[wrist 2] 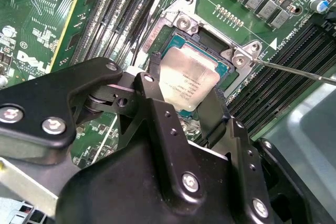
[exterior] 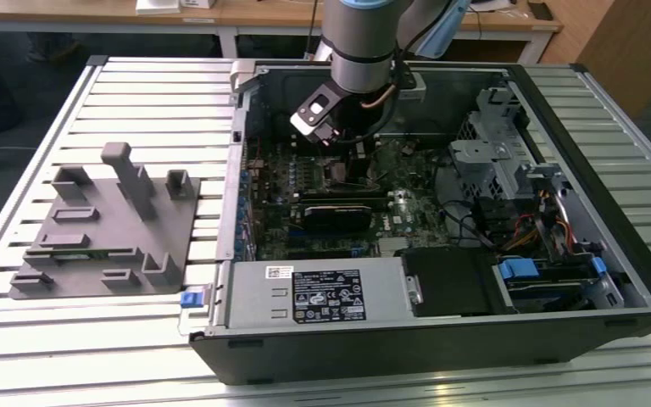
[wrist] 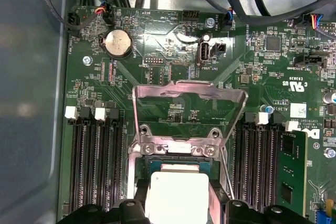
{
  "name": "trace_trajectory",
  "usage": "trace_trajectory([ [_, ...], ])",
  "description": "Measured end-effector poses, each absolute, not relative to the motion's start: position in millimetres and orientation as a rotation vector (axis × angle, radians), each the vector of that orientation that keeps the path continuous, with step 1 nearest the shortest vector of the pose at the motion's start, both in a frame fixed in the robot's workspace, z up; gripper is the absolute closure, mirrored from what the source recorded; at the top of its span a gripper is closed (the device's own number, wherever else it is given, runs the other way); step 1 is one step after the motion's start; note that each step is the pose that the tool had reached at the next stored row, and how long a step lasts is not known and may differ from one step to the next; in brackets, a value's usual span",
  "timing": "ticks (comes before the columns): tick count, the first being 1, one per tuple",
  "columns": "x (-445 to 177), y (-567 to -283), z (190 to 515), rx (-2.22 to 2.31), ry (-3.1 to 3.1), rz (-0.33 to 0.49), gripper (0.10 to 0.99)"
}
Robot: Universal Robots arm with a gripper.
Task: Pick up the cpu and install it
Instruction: 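Place the cpu into insertion slot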
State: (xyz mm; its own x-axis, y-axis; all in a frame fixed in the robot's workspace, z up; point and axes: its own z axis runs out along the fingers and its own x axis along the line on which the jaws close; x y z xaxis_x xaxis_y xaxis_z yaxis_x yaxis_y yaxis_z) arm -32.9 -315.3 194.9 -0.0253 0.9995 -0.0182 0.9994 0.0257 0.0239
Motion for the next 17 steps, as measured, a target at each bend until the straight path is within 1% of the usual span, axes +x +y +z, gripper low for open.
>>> trace_trajectory([
  [11,-32.8,-315.2,194.6,2.172,2.228,0.008,0.557],
  [14,-32.8,-315.1,194.4,2.172,2.228,0.009,0.545],
  [15,-32.8,-315.2,194.5,2.172,2.228,0.008,0.482],
  [17,-32.8,-315.2,194.5,2.172,2.228,0.008,0.482],
])
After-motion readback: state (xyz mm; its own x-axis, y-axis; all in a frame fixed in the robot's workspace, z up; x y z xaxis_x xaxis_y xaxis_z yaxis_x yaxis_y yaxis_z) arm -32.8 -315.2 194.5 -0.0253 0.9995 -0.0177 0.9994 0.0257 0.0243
